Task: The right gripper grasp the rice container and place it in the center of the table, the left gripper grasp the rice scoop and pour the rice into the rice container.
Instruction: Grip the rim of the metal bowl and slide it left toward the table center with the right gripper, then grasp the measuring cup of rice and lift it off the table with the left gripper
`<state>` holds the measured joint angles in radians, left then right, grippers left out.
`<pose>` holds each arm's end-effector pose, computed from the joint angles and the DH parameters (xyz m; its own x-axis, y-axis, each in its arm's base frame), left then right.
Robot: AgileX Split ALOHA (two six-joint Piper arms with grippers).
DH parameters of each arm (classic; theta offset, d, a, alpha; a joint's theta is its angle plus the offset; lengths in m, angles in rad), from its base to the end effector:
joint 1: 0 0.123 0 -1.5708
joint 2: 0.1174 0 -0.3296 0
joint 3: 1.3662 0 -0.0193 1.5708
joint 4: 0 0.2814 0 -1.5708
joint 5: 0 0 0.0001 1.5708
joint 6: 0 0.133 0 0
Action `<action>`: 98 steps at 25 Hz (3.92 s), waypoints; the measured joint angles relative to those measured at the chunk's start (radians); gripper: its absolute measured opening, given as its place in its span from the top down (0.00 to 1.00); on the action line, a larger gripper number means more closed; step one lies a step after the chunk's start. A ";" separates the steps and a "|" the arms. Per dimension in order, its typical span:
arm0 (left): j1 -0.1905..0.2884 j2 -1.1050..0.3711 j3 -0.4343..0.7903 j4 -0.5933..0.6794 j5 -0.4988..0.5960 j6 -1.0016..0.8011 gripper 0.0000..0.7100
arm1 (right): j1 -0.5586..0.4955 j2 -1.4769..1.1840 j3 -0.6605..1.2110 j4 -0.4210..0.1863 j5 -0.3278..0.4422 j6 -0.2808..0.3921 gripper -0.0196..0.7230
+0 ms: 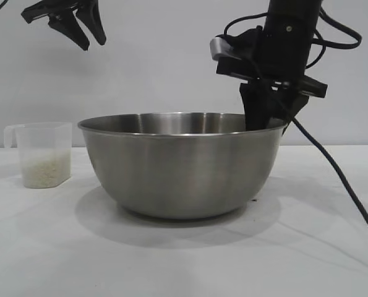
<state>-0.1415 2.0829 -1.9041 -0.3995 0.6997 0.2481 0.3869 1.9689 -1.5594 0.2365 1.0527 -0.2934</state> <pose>0.5597 -0.1134 0.2950 -0.6947 0.0361 -0.7184 0.2737 0.9369 -0.2176 0.4179 0.1995 0.2115 -0.8214 -0.5183 -0.2380 -0.5596 0.8132 0.1603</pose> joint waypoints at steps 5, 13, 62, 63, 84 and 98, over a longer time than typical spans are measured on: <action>0.000 0.000 0.000 0.000 0.002 0.000 0.63 | 0.002 -0.187 0.230 0.073 -0.219 -0.003 0.54; 0.000 0.000 0.000 0.000 0.002 0.000 0.63 | 0.021 -0.602 0.761 -0.006 -0.719 -0.009 0.54; 0.000 -0.028 0.000 0.024 0.060 0.053 0.63 | 0.021 -1.985 1.066 -0.292 0.097 0.435 0.54; 0.000 -0.028 0.000 0.024 0.063 0.053 0.63 | 0.021 -1.985 1.066 -0.292 0.097 0.435 0.54; -0.042 -0.610 1.111 -0.129 -0.917 0.301 0.63 | 0.021 -1.985 1.069 -0.292 0.096 0.435 0.54; -0.084 -0.695 1.560 0.128 -1.353 0.030 0.70 | 0.021 -1.985 1.069 -0.295 0.096 0.435 0.54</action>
<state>-0.2258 1.3882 -0.3441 -0.2715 -0.6537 0.2781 0.4082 -0.0165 -0.4899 -0.0588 1.1488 0.1418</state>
